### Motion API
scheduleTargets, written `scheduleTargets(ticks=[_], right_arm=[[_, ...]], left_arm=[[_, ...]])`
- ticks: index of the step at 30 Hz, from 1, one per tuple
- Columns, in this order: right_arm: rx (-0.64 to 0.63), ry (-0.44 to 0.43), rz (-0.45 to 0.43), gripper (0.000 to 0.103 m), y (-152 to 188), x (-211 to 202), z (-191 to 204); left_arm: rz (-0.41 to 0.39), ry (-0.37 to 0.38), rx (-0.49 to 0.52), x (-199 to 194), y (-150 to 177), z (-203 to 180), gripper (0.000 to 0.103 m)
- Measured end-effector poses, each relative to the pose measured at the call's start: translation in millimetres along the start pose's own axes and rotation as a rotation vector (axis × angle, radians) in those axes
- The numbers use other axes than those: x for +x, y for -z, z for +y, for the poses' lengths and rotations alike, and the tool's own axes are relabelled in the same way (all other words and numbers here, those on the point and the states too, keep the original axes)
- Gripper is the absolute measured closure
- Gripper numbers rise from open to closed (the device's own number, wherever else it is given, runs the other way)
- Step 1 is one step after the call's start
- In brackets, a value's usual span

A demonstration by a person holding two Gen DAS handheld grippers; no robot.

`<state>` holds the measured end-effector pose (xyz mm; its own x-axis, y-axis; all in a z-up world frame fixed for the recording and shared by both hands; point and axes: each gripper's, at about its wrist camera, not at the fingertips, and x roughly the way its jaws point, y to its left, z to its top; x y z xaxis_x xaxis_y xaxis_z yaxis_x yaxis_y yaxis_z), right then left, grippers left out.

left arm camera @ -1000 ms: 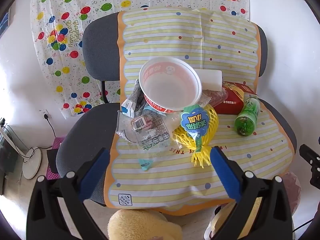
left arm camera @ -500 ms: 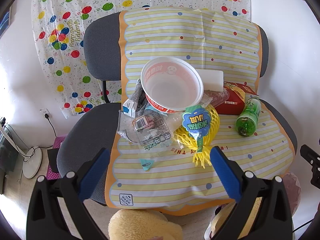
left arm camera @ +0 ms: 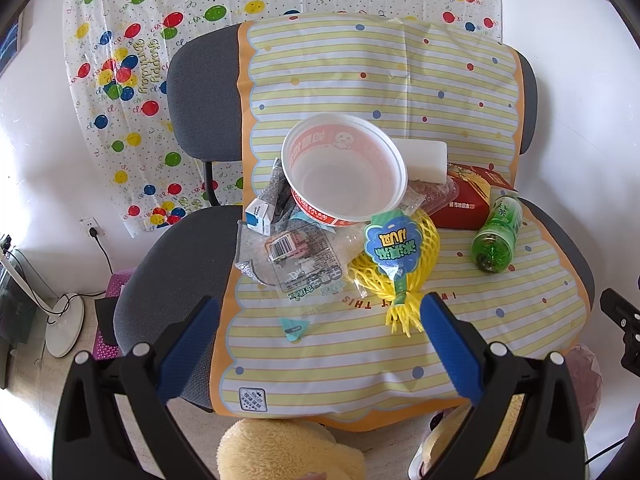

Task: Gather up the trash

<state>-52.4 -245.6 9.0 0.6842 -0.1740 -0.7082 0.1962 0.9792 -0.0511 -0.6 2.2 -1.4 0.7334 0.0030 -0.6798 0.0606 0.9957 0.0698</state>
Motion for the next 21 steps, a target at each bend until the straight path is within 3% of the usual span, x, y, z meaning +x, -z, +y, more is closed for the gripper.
scheduleTargets(ticks=[21], right_arm=[[0.001, 0.001, 0.001, 0.006, 0.2, 0.1, 0.0]], left_arm=[[0.001, 0.001, -0.001, 0.4, 0.7, 2.2, 0.005]])
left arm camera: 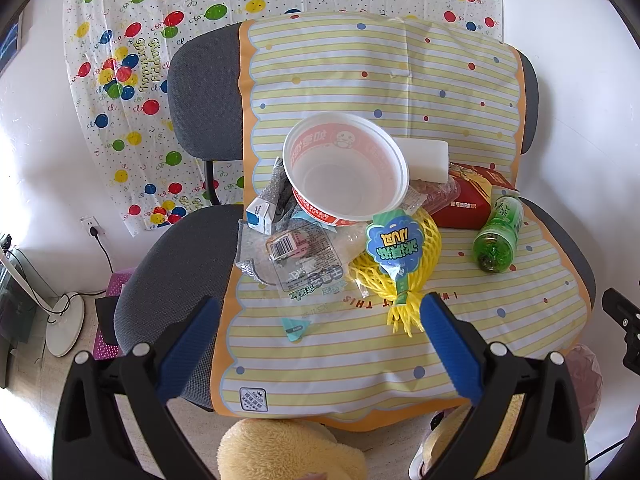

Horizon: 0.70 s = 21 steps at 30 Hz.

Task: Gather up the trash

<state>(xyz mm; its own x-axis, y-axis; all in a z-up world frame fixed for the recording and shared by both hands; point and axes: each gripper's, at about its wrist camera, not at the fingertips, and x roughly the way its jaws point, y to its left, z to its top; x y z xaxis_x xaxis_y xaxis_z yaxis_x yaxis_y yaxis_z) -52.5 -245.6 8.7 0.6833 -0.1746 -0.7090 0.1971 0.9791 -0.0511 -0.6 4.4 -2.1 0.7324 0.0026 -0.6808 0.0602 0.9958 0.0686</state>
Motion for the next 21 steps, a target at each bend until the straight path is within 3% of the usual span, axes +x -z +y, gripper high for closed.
scheduleTargets(ticks=[21], right_arm=[[0.001, -0.001, -0.001, 0.006, 0.9, 0.1, -0.6]], left_arm=[[0.001, -0.001, -0.002, 0.4, 0.4, 4.2, 0.005]])
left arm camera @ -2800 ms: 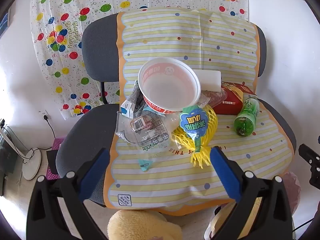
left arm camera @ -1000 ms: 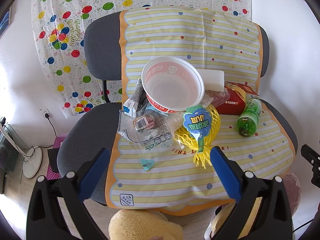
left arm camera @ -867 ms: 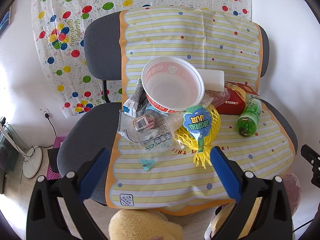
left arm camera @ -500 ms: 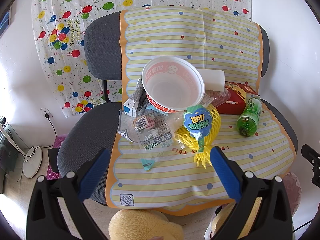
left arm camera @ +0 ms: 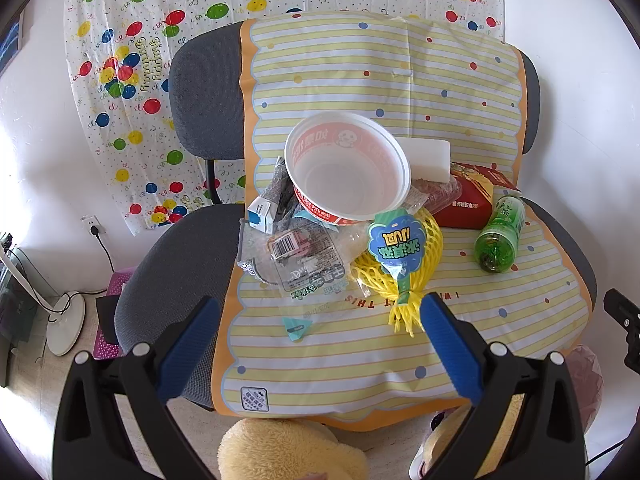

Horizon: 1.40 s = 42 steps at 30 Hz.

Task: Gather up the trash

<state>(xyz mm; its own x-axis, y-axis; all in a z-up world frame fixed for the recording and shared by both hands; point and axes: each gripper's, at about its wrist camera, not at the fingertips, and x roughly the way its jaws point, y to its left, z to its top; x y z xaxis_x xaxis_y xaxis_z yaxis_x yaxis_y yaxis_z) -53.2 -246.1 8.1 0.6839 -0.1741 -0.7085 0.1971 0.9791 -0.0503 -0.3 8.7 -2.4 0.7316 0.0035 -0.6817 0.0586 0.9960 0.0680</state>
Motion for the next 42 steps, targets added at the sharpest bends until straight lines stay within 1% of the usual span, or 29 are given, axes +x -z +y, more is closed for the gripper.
scheduleTargets(ticks=[13, 15, 20, 25, 27, 29, 32, 35, 37, 40, 42], right_arm=[[0.003, -0.001, 0.004, 0.006, 1, 1, 0], [0.008, -0.001, 0.008, 0.006, -3, 6, -7], [0.006, -0.005, 0.008, 0.006, 1, 11, -8], [0.004, -0.030, -0.009, 0.006, 1, 29, -5], [0.003, -0.036, -0.013, 0.006, 0, 35, -5], [0.008, -0.035, -0.020, 0.006, -2, 42, -5], [0.014, -0.030, -0.042, 0.006, -8, 51, -6], [0.007, -0.034, -0.073, 0.006, -14, 62, -5], [-0.001, -0.046, -0.109, 0.006, -19, 67, -3], [-0.014, -0.045, -0.103, 0.006, -27, 79, 2], [-0.011, -0.038, -0.069, 0.006, -32, 90, 6]], left_arm=[[0.004, -0.002, 0.002, 1, 1, 4, 0.005], [0.011, -0.005, 0.002, 5, 3, 6, 0.005], [0.046, -0.015, 0.008, 21, 8, 5, 0.005], [0.107, 0.036, -0.001, 47, 13, 3, 0.005], [0.119, 0.044, 0.000, 54, 13, 2, 0.005], [0.112, 0.029, 0.009, 60, 13, 0, 0.005], [0.119, -0.004, 0.026, 69, 5, 0, 0.005], [0.132, 0.018, -0.021, 77, -9, 11, 0.005], [0.121, 0.023, -0.051, 81, -20, 17, 0.005], [0.089, 0.004, -0.070, 90, -43, 26, 0.005], [0.081, 0.006, -0.084, 101, -60, 31, 0.005]])
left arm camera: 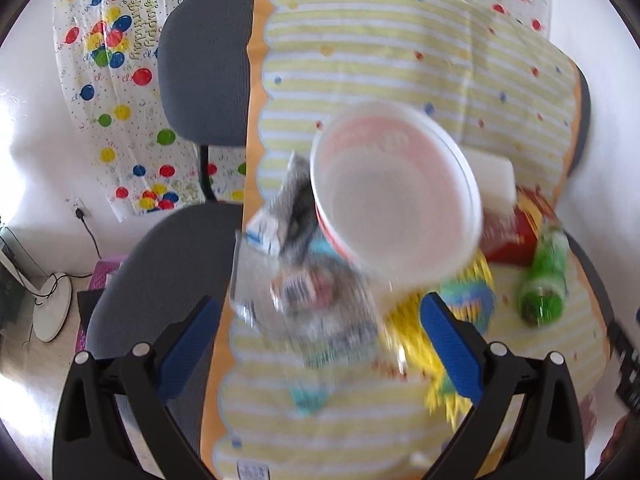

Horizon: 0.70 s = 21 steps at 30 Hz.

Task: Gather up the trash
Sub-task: 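Grasp the white-and-red noodle bowl rim with the left gripper and lift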

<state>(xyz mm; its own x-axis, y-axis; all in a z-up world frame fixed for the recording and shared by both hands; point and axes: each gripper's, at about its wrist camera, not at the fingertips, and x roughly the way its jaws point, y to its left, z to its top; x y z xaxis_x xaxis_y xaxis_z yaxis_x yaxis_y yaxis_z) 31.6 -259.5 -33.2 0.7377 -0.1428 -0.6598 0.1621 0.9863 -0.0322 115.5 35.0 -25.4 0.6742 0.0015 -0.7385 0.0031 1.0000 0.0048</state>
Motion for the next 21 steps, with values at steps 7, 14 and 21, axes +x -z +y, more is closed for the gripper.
scheduleTargets(ticks=[7, 14, 21], right_arm=[[-0.024, 0.031, 0.051, 0.007, -9, 29, 7], [-0.032, 0.002, 0.048, 0.013, -19, 38, 2], [-0.024, -0.002, 0.072, 0.037, -16, 40, 1]], left_arm=[[0.005, 0.024, -0.063, 40, -43, 11, 0.010], [0.023, 0.067, -0.071, 68, -65, 13, 0.056], [0.014, 0.106, -0.123, 75, -67, 24, 0.099]])
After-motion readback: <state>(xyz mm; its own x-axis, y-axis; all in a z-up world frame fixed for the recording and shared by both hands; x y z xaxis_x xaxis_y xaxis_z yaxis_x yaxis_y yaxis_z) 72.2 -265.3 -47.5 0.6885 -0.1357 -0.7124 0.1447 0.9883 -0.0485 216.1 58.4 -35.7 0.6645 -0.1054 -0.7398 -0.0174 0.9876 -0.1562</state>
